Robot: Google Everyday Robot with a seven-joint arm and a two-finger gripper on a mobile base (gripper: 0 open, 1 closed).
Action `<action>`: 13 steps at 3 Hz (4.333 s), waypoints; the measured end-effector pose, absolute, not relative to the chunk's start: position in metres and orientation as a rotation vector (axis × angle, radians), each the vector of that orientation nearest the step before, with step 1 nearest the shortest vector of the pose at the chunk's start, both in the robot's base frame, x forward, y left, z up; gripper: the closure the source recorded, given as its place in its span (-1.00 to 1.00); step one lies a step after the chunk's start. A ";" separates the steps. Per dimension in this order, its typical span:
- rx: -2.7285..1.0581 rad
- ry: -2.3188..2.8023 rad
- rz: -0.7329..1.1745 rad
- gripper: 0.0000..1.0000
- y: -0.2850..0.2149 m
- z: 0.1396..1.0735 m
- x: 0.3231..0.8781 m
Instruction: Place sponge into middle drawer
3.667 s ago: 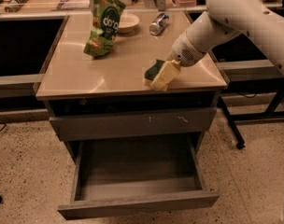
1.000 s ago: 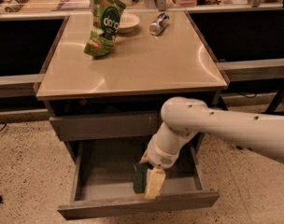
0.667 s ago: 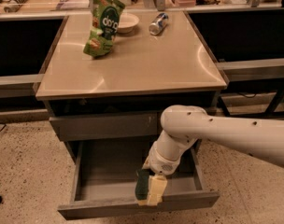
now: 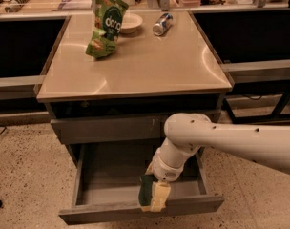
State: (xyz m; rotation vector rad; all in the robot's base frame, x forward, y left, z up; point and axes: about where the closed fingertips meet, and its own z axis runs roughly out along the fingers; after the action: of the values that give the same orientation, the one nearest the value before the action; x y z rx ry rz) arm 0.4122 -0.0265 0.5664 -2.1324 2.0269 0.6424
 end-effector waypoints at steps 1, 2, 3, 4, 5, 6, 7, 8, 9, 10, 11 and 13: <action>-2.116 1.963 0.571 1.00 -0.030 0.541 0.421; -2.058 1.886 0.494 1.00 -0.030 0.521 0.445; -2.006 1.829 0.436 1.00 -0.031 0.507 0.473; -1.961 1.810 0.413 1.00 -0.036 0.489 0.499; -1.927 1.827 0.424 1.00 -0.041 0.463 0.523; -1.893 1.865 0.448 1.00 -0.048 0.437 0.540; -1.857 1.898 0.472 1.00 -0.056 0.413 0.554; -1.800 1.907 0.471 1.00 -0.056 0.387 0.577; -1.799 1.907 0.471 1.00 -0.056 0.387 0.578; -1.799 1.907 0.471 0.62 -0.056 0.387 0.578; -1.799 1.907 0.472 0.17 -0.056 0.387 0.578; -1.799 1.907 0.472 -0.75 -0.056 0.386 0.578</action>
Offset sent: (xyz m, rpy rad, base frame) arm 0.0649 -0.0047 -0.0638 0.1377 -0.3123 -0.0292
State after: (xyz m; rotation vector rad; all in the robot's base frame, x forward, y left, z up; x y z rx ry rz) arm 0.5776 -0.0559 0.3865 -1.7992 1.9068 0.4717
